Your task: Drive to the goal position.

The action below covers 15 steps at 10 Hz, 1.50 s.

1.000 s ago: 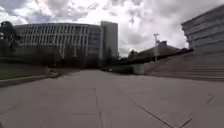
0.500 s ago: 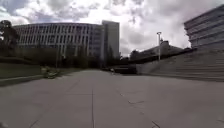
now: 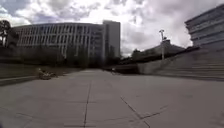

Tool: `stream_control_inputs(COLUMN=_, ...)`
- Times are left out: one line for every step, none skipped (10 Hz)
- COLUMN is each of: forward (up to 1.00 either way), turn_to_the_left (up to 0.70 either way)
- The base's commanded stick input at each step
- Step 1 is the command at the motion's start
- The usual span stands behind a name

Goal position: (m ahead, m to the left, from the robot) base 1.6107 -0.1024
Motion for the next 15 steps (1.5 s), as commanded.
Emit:
stream_control_inputs(forward=1.0, turn_to_the_left=0.0)
stream_control_inputs(forward=1.0, turn_to_the_left=-0.01)
stream_control_inputs(forward=1.0, turn_to_the_left=-0.04)
stream_control_inputs(forward=1.0, turn_to_the_left=-0.07)
stream_control_inputs(forward=1.0, turn_to_the_left=-0.13)
stream_control_inputs(forward=1.0, turn_to_the_left=-0.15)
stream_control_inputs(forward=1.0, turn_to_the_left=-0.11)
stream_control_inputs(forward=1.0, turn_to_the_left=-0.08)
stream_control_inputs(forward=1.0, turn_to_the_left=-0.07)
stream_control_inputs(forward=1.0, turn_to_the_left=-0.06)
stream_control_inputs(forward=1.0, turn_to_the_left=-0.05)
stream_control_inputs(forward=1.0, turn_to_the_left=-0.05)
stream_control_inputs(forward=1.0, turn_to_the_left=-0.05)
stream_control_inputs(forward=1.0, turn_to_the_left=-0.04)
stream_control_inputs(forward=1.0, turn_to_the_left=-0.04)
